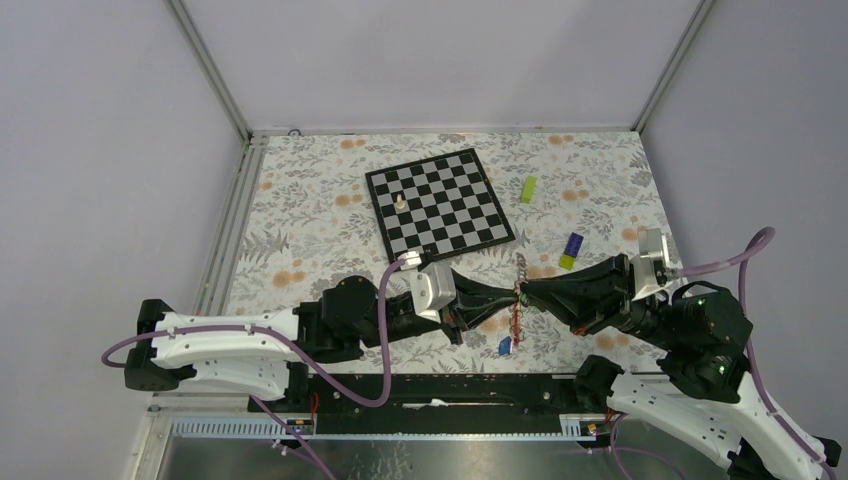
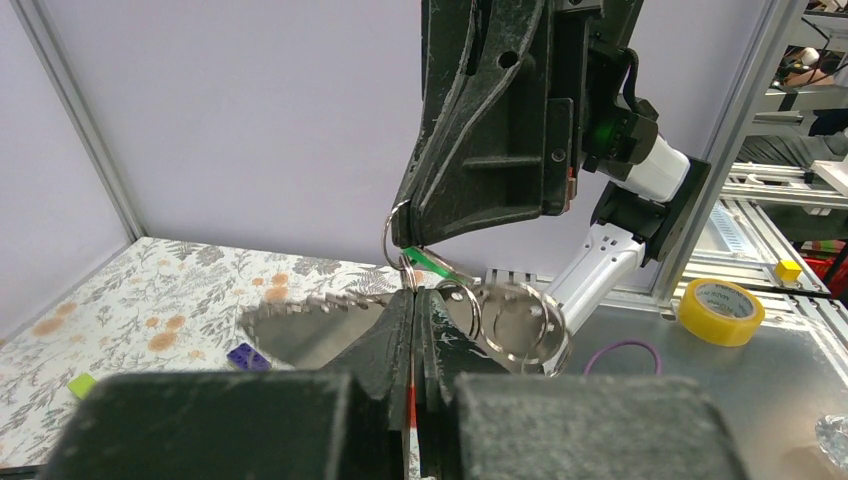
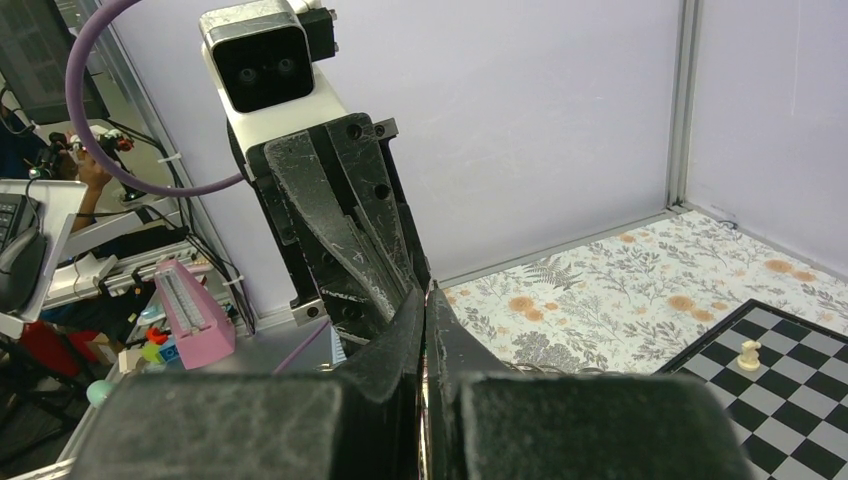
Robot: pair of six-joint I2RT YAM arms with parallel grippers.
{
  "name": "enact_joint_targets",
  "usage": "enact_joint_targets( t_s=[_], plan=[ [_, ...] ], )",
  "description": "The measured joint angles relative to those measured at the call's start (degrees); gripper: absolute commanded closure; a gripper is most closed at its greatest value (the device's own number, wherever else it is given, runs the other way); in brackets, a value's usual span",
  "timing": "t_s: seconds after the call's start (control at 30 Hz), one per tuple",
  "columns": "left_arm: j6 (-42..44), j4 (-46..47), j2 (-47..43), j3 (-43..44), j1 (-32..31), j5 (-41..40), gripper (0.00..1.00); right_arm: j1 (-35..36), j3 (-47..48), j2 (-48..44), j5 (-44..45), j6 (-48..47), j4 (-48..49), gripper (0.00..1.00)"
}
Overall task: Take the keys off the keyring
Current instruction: Remove the key from the keyring.
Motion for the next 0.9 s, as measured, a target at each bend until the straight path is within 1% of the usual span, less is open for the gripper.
enact_joint_targets(
  t_s=[0.2,0.43,0.67,0.9],
  plan=[
    [0.17,-0.79,0.00,0.07,0.00,-0.04,1.00,0.00,0.00,-0.02,0.17,-0.28,-0.52,1.00],
    [1.18,-6.49,0.70,1.81,0.00,-1.86,1.00,0.00,1.53,0.24,1.77,-2.69,-6.86,1.00],
    [3.32,-12.66,1.92,4.52,-0.63,-6.86,1.00,0.00,3.08,1.70,3.17,-5.07,-11.80,1.00],
    [4.85,-17.05,3.91,6.60,-1.66,-10.97,1.00,0.00,3.15,3.19,3.21,-6.12,-14.12,1.00]
  ],
)
